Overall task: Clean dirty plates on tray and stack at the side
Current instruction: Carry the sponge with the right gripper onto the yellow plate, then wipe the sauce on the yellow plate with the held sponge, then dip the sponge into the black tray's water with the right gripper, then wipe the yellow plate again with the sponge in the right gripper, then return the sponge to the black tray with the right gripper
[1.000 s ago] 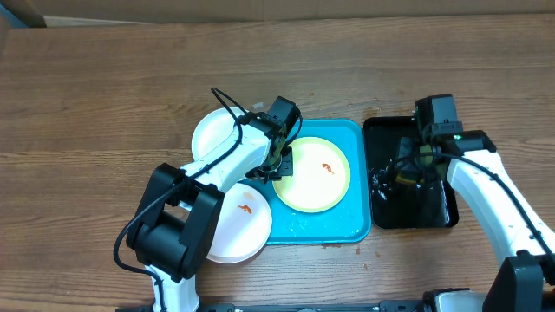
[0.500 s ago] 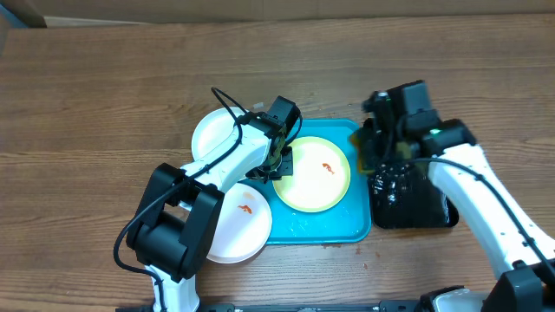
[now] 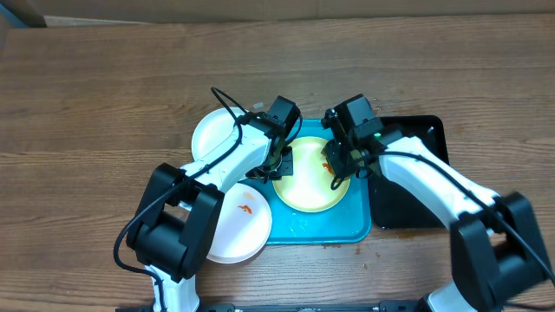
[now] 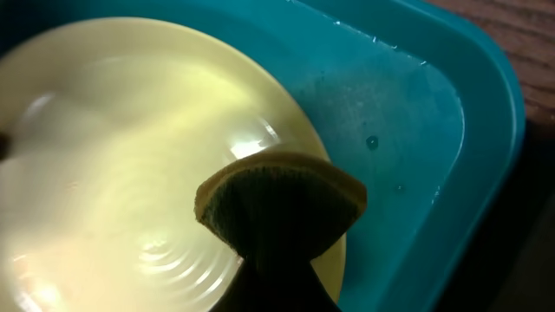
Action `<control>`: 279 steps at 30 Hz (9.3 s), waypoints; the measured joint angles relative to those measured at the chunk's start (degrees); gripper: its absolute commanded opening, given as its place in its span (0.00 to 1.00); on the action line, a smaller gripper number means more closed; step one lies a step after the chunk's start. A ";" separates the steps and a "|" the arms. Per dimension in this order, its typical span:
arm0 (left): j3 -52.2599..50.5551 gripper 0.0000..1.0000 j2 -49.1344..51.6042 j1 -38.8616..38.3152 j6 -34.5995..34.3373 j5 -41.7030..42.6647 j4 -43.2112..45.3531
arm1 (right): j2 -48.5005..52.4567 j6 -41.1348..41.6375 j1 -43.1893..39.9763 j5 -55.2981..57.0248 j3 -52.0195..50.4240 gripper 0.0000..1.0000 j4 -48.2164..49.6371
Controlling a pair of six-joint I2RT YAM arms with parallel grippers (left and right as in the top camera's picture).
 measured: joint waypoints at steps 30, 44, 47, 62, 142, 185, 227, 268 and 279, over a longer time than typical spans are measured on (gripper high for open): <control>0.00 0.04 0.00 0.00 0.00 0.02 0.04 | 5.81 -1.27 -0.02 -5.77 0.00 0.04 0.85; 0.00 0.05 0.00 0.00 0.00 0.00 0.04 | 6.38 -3.37 -0.07 -12.90 0.00 0.04 0.39; 0.00 0.06 0.00 0.00 0.00 -0.02 0.04 | 6.67 -5.29 -0.07 -15.82 0.00 0.04 -0.13; -0.02 0.09 0.00 0.04 0.00 -0.04 0.15 | 7.28 -14.34 -1.62 -27.10 14.36 0.04 -18.75; -0.28 0.07 0.11 0.04 0.02 -0.42 1.57 | 7.15 6.23 -25.62 0.22 12.35 0.04 -21.70; -0.28 0.04 0.00 0.37 0.02 0.31 1.53 | 7.15 21.24 2.60 -17.27 7.26 0.04 3.13; -0.26 0.12 0.00 0.37 0.02 0.22 1.46 | -2.75 28.24 -3.19 4.74 4.96 0.04 -2.54; -0.35 0.18 0.11 0.37 0.00 0.46 1.75 | -5.77 19.82 -28.20 -0.61 2.89 0.80 -8.83; -0.35 0.11 0.11 0.37 0.00 0.46 1.77 | -5.77 13.99 -28.22 -10.73 3.58 0.04 -15.45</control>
